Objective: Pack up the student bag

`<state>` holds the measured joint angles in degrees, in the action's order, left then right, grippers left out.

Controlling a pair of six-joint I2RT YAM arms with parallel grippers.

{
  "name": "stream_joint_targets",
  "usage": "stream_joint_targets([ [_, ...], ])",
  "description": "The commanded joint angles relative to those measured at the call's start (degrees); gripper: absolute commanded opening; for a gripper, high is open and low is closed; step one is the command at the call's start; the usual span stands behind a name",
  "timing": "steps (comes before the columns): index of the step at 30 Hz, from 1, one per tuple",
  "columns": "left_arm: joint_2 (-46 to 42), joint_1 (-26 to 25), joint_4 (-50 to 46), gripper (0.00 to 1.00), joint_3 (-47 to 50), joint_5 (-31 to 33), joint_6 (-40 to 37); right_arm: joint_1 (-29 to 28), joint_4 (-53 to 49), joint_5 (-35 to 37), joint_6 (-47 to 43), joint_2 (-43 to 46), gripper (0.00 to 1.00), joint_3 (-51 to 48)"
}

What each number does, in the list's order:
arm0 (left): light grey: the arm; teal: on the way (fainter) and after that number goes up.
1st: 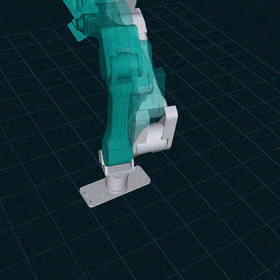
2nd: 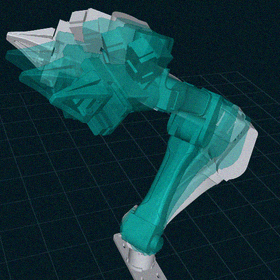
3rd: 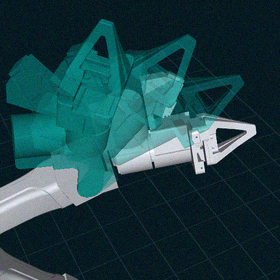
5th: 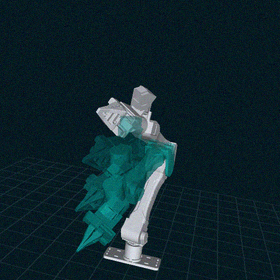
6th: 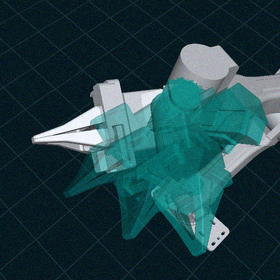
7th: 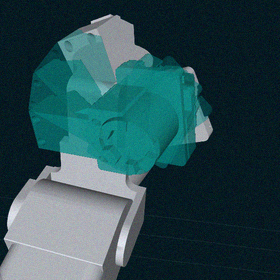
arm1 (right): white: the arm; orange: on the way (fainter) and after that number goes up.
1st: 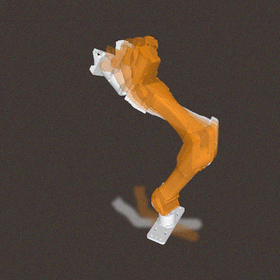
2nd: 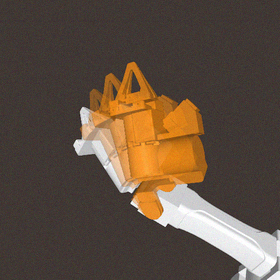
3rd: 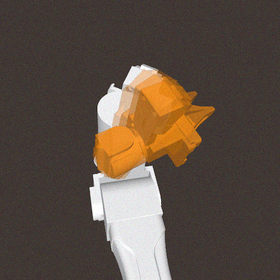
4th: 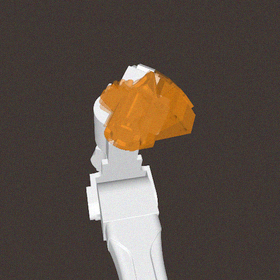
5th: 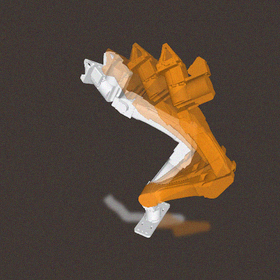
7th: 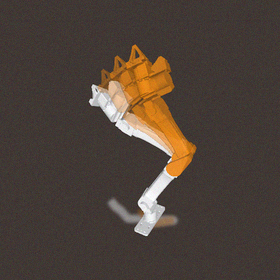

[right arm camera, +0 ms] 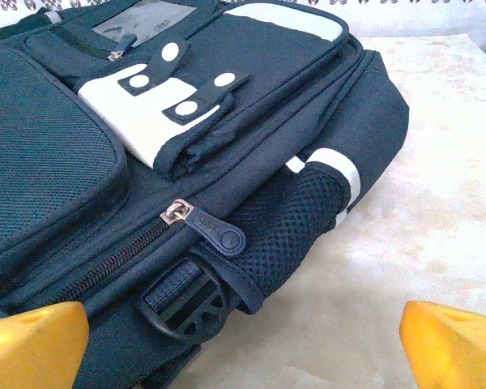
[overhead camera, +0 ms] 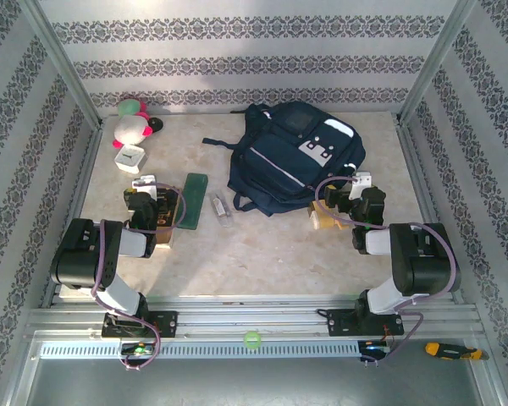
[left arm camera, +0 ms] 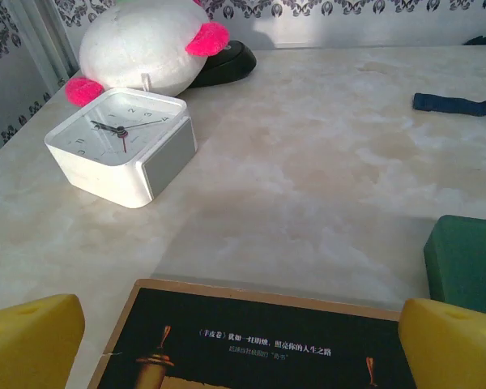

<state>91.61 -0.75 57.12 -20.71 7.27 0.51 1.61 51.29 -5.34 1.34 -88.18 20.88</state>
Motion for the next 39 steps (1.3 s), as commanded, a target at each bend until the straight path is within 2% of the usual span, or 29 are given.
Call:
stream_joint_targets([
  [1, -0.20, -0.21, -0.69, 0.99, -0.56, -0.59, 0.54, -0.55, 1.89, 0.71, 0.60, 0.91, 0.98, 0.94],
  [10, -0.20, -0.21, -1.49, 0.99, -1.00, -3.23, -0.42, -0.55, 1.89, 0.69, 0.66, 0.86, 0.98, 0.93],
  [30, -0.63, -0.21, -1.27, 0.99, -0.79, -3.36, -0.51, -0.64, 1.53, 2.07, 1.43, 1.96, 0.98, 1.28],
  [31, -1.97, -0.26, -2.06, 0.99, -0.67, -4.07, -0.74, -0.64, -3.47, 2.99, 1.71, 5.00, 0.98, 2.37],
  [32, -4.35, -0.46, -4.31, 0.99, -0.98, -4.02, -1.17, -0.39, -12.98, 2.93, 2.87, 9.24, 0.98, 4.99],
  [35, -14.69, -2.01, -21.89, 1.00, -6.13, -3.02, -1.48, 0.58, -44.83, 2.44, 10.33, 18.12, 0.98, 17.40],
  [37, -20.32, -2.44, -33.84, 0.92, -11.89, -4.02, 3.22, 0.59, -57.55, 1.42, 13.51, 21.38, 0.98, 23.67],
  [39, -22.83, -3.67, -43.55, 0.83, -17.64, -5.13, 8.36, 1.38, -63.60, 1.78, 19.22, 25.19, 0.98, 25.41],
])
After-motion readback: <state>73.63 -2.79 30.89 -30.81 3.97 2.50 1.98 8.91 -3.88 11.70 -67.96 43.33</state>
